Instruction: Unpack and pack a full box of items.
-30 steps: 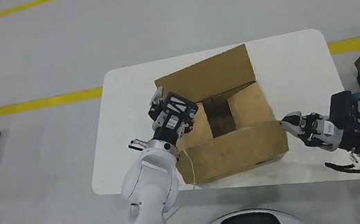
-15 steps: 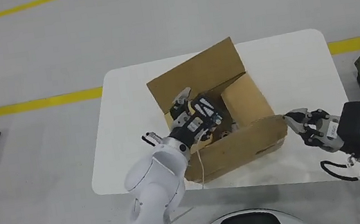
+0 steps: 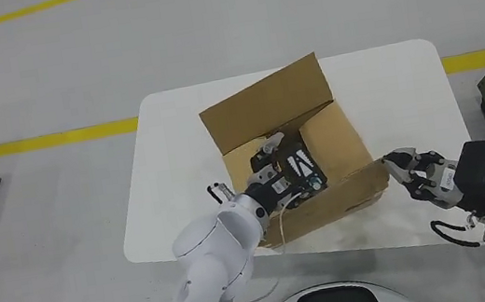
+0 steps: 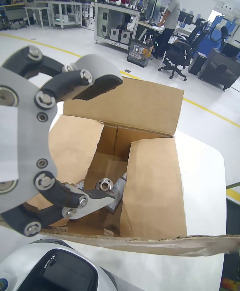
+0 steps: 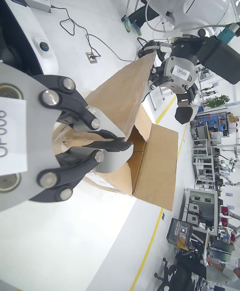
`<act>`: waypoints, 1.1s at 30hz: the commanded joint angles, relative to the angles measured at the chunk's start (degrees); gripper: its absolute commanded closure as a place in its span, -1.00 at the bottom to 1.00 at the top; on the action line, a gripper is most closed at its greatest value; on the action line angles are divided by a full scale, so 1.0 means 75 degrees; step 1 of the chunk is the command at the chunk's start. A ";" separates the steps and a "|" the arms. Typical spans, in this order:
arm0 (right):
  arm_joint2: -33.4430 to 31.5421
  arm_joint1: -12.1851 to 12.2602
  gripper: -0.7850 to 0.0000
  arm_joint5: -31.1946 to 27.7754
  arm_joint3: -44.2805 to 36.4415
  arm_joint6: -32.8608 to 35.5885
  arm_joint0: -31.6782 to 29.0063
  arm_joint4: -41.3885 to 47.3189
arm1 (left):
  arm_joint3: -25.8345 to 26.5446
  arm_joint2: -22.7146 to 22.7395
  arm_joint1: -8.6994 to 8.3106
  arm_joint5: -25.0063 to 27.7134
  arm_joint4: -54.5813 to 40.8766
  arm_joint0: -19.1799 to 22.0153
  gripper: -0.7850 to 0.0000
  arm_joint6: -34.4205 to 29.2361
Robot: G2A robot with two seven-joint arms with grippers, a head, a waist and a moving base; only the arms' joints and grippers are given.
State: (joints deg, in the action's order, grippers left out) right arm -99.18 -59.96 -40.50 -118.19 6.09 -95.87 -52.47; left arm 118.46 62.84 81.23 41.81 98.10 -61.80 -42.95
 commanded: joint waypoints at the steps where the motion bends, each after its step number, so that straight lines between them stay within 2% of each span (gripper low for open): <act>1: -0.0045 0.0000 0.10 0.0107 0.0079 0.0053 0.0027 0.0249 | -0.0002 -0.0020 -0.0012 0.0107 -0.0072 0.0027 -1.00 -0.0009; 3: -0.0123 -0.0007 -0.07 0.0286 0.0216 0.0059 0.0079 0.0755 | -0.0005 -0.0059 -0.0025 0.0223 -0.0105 0.0056 -1.00 -0.0010; 7: -0.0365 -0.0014 0.07 0.0718 0.0491 0.0184 0.0207 0.2141 | 0.0022 -0.0111 -0.0049 0.0353 -0.0236 0.0055 -1.00 0.0017; 9: -0.0447 -0.0011 0.37 0.0948 0.0582 0.0387 0.0286 0.2771 | 0.0066 -0.0134 -0.0066 0.0476 -0.0344 0.0025 -1.00 0.0010; 10: -0.0482 0.0001 0.68 0.1032 0.0607 0.0616 0.0334 0.2889 | 0.0100 -0.0137 -0.0076 0.0525 -0.0394 -0.0002 -1.00 -0.0006; 11: -0.0513 0.0011 0.76 0.1102 0.0623 0.0782 0.0394 0.2930 | 0.0135 -0.0142 -0.0086 0.0582 -0.0452 -0.0030 -1.00 -0.0024; 12: -0.0504 0.0021 0.97 0.1195 0.0646 0.0988 0.0432 0.2913 | 0.0178 -0.0144 -0.0098 0.0648 -0.0502 -0.0058 -1.00 -0.0047; 13: -0.0480 0.0037 1.00 0.1241 0.0641 0.1244 0.0481 0.2743 | 0.0223 -0.0141 -0.0108 0.0686 -0.0542 -0.0085 -1.00 -0.0072; 16: -0.0192 0.0053 1.00 0.1031 0.0629 0.1657 0.0556 0.2653 | 0.0360 -0.0163 -0.0136 0.0738 -0.0714 -0.0202 -1.00 -0.0126; 21: 0.0197 0.0097 1.00 0.0139 0.0611 0.2188 0.0526 0.2593 | 0.0535 -0.0142 -0.0169 0.0605 -0.1065 -0.0362 -1.00 -0.0279; 29: 0.0176 0.0229 1.00 -0.1600 0.0716 0.2815 0.0195 0.2860 | 0.0562 0.0273 -0.0260 0.0303 -0.1074 -0.0400 -1.00 -0.0519; 33: 0.0138 0.0287 1.00 -0.2043 0.0714 0.3056 0.0086 0.2580 | 0.0479 0.0324 -0.0290 0.0102 -0.0986 -0.0394 -1.00 -0.0443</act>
State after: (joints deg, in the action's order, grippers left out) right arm -98.15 -57.87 -55.33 -112.80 28.85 -95.12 -32.45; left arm 122.25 65.25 79.09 43.05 90.58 -64.79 -46.51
